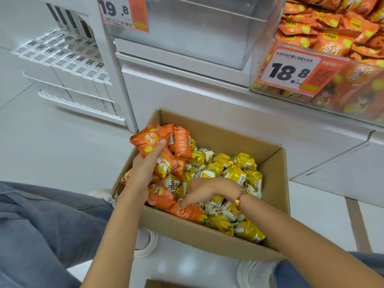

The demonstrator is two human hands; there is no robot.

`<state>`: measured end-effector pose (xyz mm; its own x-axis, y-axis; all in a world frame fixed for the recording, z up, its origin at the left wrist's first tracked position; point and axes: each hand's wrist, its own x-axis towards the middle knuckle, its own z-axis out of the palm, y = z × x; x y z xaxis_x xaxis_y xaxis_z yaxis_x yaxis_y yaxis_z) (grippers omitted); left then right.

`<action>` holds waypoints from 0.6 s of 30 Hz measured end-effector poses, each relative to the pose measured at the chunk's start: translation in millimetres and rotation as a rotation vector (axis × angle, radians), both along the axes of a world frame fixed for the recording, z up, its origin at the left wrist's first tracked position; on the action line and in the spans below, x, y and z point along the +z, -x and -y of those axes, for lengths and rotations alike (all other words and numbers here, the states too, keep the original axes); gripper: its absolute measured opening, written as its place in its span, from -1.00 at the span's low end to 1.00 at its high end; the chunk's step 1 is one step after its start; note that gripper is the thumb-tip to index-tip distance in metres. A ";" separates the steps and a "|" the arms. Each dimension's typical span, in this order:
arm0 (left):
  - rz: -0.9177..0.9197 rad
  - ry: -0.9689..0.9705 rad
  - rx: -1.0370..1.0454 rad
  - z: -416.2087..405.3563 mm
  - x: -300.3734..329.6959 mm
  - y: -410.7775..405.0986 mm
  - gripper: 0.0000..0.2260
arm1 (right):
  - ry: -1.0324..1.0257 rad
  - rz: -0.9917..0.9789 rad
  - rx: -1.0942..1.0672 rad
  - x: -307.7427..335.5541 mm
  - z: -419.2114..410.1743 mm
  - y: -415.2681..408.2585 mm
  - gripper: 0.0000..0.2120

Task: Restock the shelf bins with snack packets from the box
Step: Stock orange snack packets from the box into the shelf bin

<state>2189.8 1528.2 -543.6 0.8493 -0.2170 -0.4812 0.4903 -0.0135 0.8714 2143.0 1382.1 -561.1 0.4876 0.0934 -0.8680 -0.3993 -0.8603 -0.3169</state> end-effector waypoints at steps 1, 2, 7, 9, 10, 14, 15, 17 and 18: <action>-0.005 0.007 0.002 0.1 -0.7 0.1 -0.53 | -0.009 0.019 -0.016 1.0 1.4 2.7 -0.52; -0.009 0.014 0.003 -0.1 -0.7 0.2 -0.55 | -0.018 0.029 -0.035 2.3 3.0 5.1 -0.50; -0.040 0.033 0.038 -0.2 0.8 -2.6 -0.53 | -0.048 0.051 -0.102 0.1 10.4 13.1 -0.55; -0.049 0.052 0.049 -1.2 1.7 -3.8 -0.54 | -0.089 0.050 -0.226 3.9 18.3 14.8 -0.68; -0.054 0.062 0.054 -1.7 1.8 -3.9 -0.55 | -0.093 0.053 -0.274 8.8 24.1 17.2 -0.66; -0.079 0.101 0.044 -1.3 4.9 -5.2 -0.58 | -0.102 0.170 -0.480 25.8 55.7 25.3 -0.54; -0.085 0.127 0.034 0.2 7.6 -5.5 -0.64 | -0.118 0.209 -0.535 31.5 62.1 26.9 -0.58; -0.115 0.186 0.005 5.4 12.2 -4.7 -0.76 | -0.197 0.322 -0.666 40.6 71.0 28.7 -0.62; -0.139 0.218 -0.017 8.8 15.3 -2.7 -0.80 | -0.259 0.405 -0.721 43.2 73.8 29.2 -0.63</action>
